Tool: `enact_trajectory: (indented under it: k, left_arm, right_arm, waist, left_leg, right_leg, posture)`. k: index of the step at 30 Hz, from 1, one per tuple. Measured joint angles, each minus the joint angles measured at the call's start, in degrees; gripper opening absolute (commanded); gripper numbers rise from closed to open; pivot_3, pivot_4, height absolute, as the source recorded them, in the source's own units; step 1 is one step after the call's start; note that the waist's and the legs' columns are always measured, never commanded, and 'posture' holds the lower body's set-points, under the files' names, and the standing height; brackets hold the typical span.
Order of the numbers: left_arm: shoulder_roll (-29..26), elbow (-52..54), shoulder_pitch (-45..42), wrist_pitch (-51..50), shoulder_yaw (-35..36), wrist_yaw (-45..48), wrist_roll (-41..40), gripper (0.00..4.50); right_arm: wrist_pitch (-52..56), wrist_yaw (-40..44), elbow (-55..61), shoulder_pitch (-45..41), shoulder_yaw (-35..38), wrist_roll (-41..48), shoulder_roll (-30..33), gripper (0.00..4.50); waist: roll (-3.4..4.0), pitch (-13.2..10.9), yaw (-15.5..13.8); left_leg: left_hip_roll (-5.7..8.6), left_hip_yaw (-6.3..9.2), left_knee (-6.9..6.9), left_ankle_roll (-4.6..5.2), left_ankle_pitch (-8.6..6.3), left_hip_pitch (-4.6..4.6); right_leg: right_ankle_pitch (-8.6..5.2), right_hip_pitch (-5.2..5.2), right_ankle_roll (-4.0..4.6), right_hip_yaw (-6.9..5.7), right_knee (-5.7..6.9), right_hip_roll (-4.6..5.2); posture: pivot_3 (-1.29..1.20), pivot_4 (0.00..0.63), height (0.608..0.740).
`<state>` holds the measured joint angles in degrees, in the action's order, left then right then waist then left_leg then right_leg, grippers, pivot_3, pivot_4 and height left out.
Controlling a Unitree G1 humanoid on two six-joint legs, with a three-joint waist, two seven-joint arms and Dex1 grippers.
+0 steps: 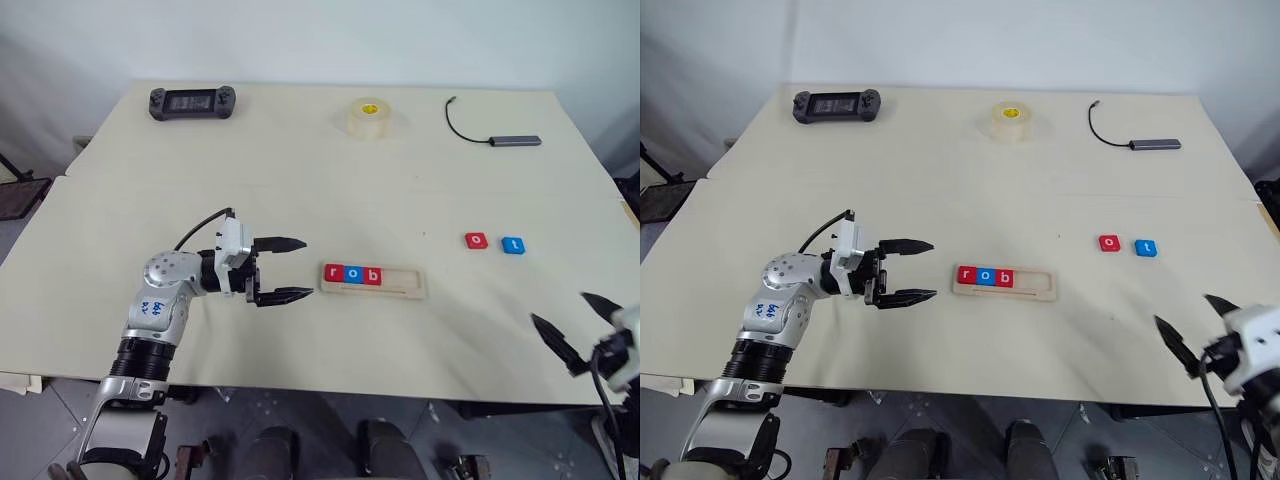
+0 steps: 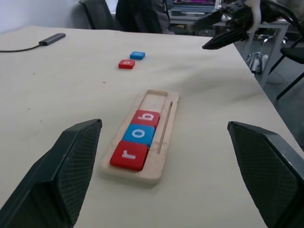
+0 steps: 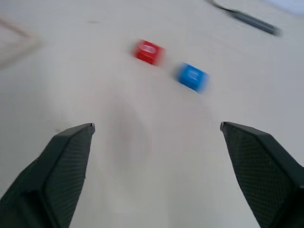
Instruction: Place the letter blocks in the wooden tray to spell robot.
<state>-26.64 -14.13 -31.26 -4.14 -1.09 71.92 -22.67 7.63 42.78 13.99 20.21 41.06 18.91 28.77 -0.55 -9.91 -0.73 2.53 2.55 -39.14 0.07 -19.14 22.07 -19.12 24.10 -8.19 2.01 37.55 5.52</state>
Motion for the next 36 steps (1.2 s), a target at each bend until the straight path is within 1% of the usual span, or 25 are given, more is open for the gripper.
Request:
enact_trajectory:
  k: [4, 7, 9, 11, 15, 18, 21, 23, 28, 36]
  left_arm:
    - [0.00, -0.18, -0.11, 0.07, 0.05, 0.38, -0.01, 4.50]
    - [0.00, -0.19, -0.15, 0.07, 0.10, 0.38, -0.02, 4.50]
    - [-0.05, -0.16, -0.22, 0.08, 0.18, 0.37, -0.05, 4.50]
    - [-0.08, -0.04, -0.40, 0.09, 0.29, 0.31, -0.11, 4.50]
    - [-0.21, 0.35, -0.03, 0.09, 0.77, -0.06, -0.25, 4.50]
    - [-0.27, 0.98, 0.85, 0.00, 1.01, -0.51, -0.34, 4.50]
    - [-0.18, 2.31, 1.55, -0.23, 0.92, -0.97, -0.37, 4.50]
    - [-0.15, 2.50, 1.67, -0.52, 0.86, -1.18, -0.38, 4.50]
    - [-0.25, 2.97, 2.08, -1.08, 0.88, -1.32, -0.41, 4.50]
    - [-0.43, 4.32, 2.54, -1.34, 0.89, -1.90, -0.48, 4.50]
  right_arm:
    - [-1.39, -2.98, 2.02, 4.29, 0.89, 1.58, -4.65, 4.46]
    - [-0.15, -5.29, 3.69, 2.73, -0.58, 2.03, -4.83, 4.46]
    - [4.79, -6.73, 5.10, -1.47, -3.84, 2.71, -1.25, 4.46]
    - [10.80, -8.63, 5.66, -6.70, -5.63, 3.37, 2.74, 4.46]
    - [27.05, -13.98, 4.98, -19.94, -10.18, 4.33, 11.31, 4.46]
    - [38.13, -18.48, -0.56, -30.65, -15.21, 3.35, 13.86, 4.46]
    - [44.70, -20.16, -6.79, -38.67, -19.51, 2.64, 14.93, 4.46]
    - [45.49, -20.34, -11.29, -41.51, -21.87, 1.56, 15.26, 4.46]
    - [44.72, -19.90, -19.75, -45.73, -24.27, -0.01, 15.34, 4.46]
    - [45.09, -18.64, -19.87, -46.92, -24.98, 0.45, 15.21, 4.46]
  waist:
    - [0.02, 0.01, 0.82]
    - [0.02, 0.01, 1.53]
    - [0.03, 0.00, 2.06]
    - [0.05, 0.00, 2.23]
    - [0.04, 0.00, 2.09]
    - [0.04, 0.00, 2.05]
    - [0.04, 0.00, 1.59]
    - [0.04, 0.00, 1.16]
    - [0.04, 0.00, 0.89]
    - [0.04, 0.00, 0.98]
  left_leg:
    - [-0.01, 0.01, 0.02, 0.00, 0.01, -0.04]
    - [-0.04, -0.02, 0.02, 0.00, 0.01, -0.37]
    - [-0.06, -0.01, 0.14, 0.03, -0.01, -0.86]
    - [-0.07, 0.02, 0.13, 0.03, 0.00, -0.88]
    - [-0.24, 0.14, 0.17, -0.05, 0.01, -0.79]
    - [-0.17, 0.09, 0.17, -0.06, 0.01, -0.68]
    - [-0.16, 0.13, 0.18, -0.04, 0.00, -0.60]
    - [-0.15, 0.11, 0.19, -0.02, -0.01, -0.55]
    - [-0.10, 0.10, 0.19, 0.04, -0.04, -0.47]
    - [-0.13, 0.08, 0.21, 0.03, -0.04, -0.47]
  right_leg:
    - [0.00, -0.03, 0.00, 0.01, 0.04, 0.01]
    - [0.00, -0.36, 0.00, 0.04, -0.02, 0.00]
    - [0.00, -0.85, 0.00, 0.04, -0.12, 0.01]
    - [0.00, -0.87, 0.00, 0.04, -0.12, 0.03]
    - [-0.01, -0.80, 0.05, -0.01, -0.15, 0.08]
    - [0.00, -0.67, 0.06, 0.00, -0.15, 0.14]
    - [0.00, -0.63, 0.06, -0.05, -0.22, 0.15]
    - [0.00, -0.61, 0.06, -0.07, -0.30, 0.13]
    - [0.01, -0.58, 0.05, -0.10, -0.41, 0.12]
    - [0.01, -0.58, 0.04, -0.10, -0.45, 0.12]
  posture:
    - [0.00, 0.150, 0.740]
    - [0.00, 0.150, 0.740]
    - [0.00, 0.150, 0.740]
    - [0.00, 0.150, 0.740]
    - [0.00, 0.150, 0.740]
    - [0.00, 0.150, 0.740]
    - [0.00, 0.150, 0.740]
    - [0.00, 0.150, 0.740]
    - [0.00, 0.150, 0.740]
    - [0.00, 0.150, 0.740]
